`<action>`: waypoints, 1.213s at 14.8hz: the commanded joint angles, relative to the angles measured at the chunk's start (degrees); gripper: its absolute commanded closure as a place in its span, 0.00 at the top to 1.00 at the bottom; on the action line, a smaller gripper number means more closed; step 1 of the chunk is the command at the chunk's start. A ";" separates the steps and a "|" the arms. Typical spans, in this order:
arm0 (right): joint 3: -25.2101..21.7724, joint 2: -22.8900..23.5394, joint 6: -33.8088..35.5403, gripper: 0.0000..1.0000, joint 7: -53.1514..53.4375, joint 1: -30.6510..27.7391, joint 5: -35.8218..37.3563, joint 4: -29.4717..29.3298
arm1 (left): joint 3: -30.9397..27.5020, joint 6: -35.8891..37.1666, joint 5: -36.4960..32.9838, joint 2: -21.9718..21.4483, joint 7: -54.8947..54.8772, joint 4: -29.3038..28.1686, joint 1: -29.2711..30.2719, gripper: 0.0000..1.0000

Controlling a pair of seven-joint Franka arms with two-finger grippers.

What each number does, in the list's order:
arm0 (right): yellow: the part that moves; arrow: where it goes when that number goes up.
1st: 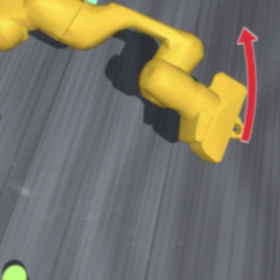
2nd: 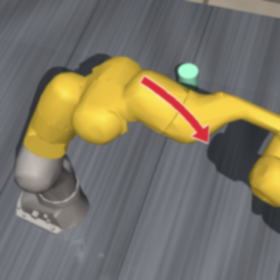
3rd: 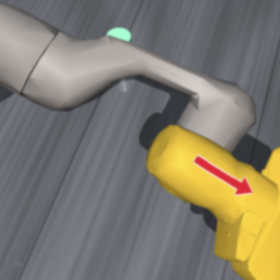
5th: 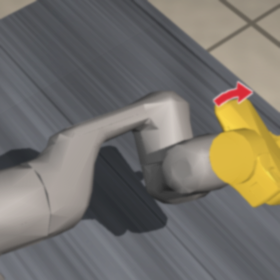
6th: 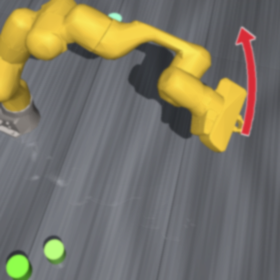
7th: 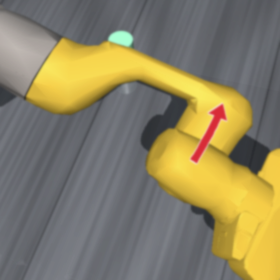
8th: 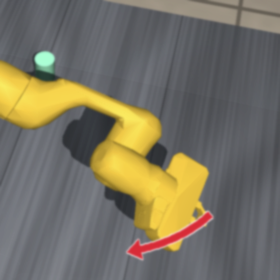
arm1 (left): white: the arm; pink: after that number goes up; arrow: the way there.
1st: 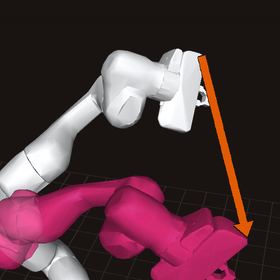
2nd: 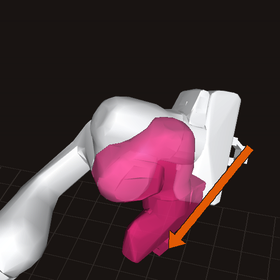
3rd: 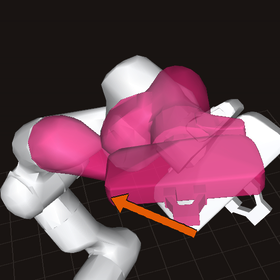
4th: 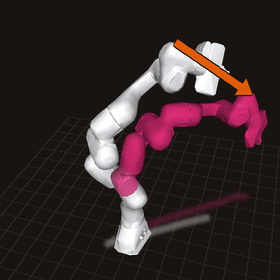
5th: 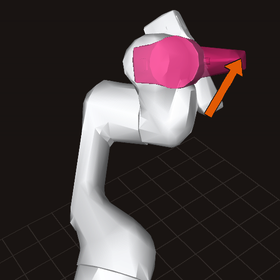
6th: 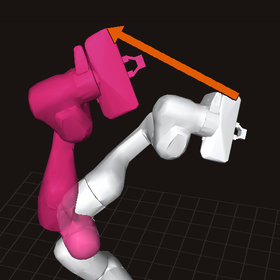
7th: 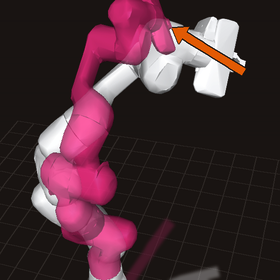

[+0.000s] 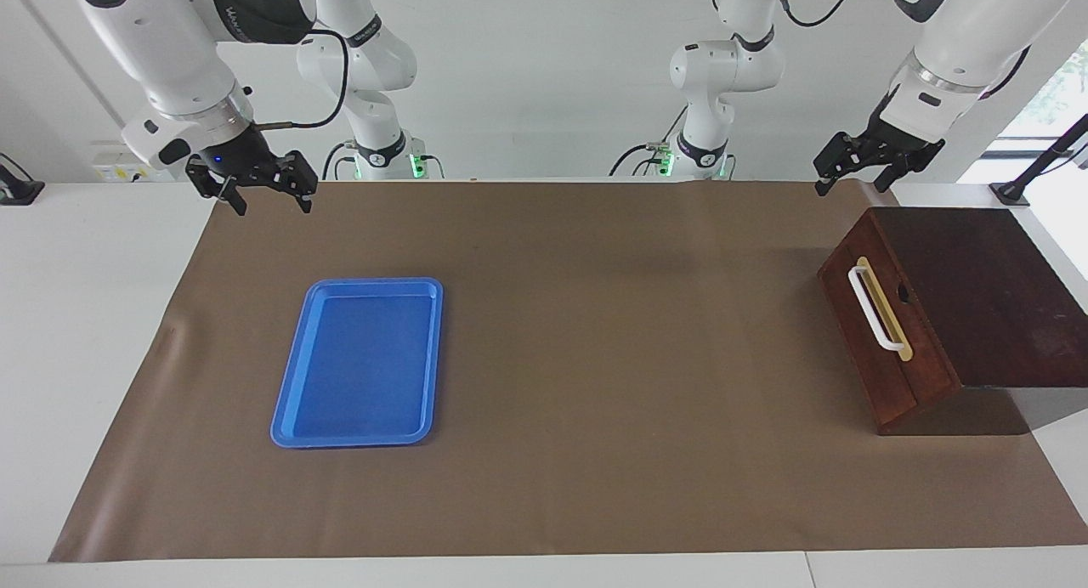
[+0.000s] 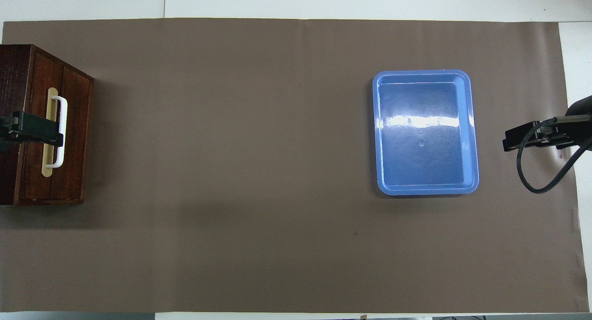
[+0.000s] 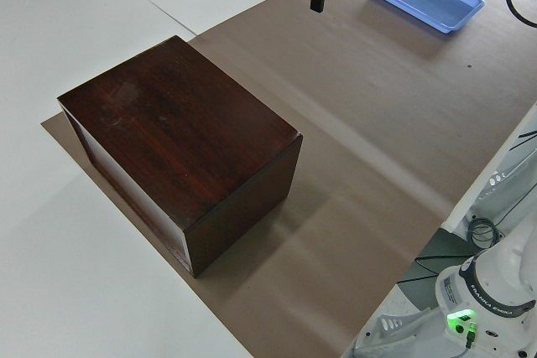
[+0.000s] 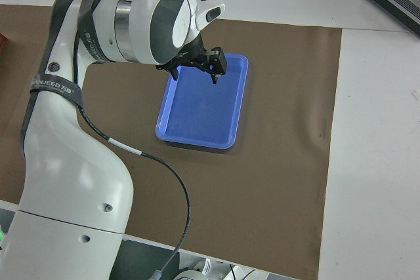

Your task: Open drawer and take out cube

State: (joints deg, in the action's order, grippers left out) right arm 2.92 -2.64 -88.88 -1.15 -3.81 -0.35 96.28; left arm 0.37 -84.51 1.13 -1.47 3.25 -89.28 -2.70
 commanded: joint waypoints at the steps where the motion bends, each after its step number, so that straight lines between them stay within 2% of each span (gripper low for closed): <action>1: 0.16 -0.52 -0.06 1.00 4.47 -1.28 0.09 0.32 | -0.64 -4.59 -5.49 -0.02 -0.53 -4.22 -2.91 1.00; 5: 0.16 -0.43 -2.34 1.00 14.22 -1.02 0.26 0.93 | 0.15 -11.71 -12.18 0.85 -0.35 -10.20 -4.23 1.00; 10: 0.16 -0.70 -3.05 1.00 33.89 -0.32 0.26 1.37 | 1.38 -18.48 -21.68 3.84 -0.09 -15.31 -5.38 1.00; 16: 0.77 0.70 -3.05 1.00 60.43 1.17 0.00 1.63 | -1.51 -29.82 -25.29 7.62 0.53 -20.05 -4.94 1.00; 18: 0.77 1.32 -3.05 1.00 65.12 1.53 -2.53 1.20 | -2.04 -32.54 -25.82 8.15 0.44 -21.63 -4.94 1.00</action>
State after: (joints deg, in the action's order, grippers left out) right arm 3.45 -1.88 -90.69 58.67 -2.15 -0.96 97.21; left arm -0.84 -113.35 -22.84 7.19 3.30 -108.15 -7.27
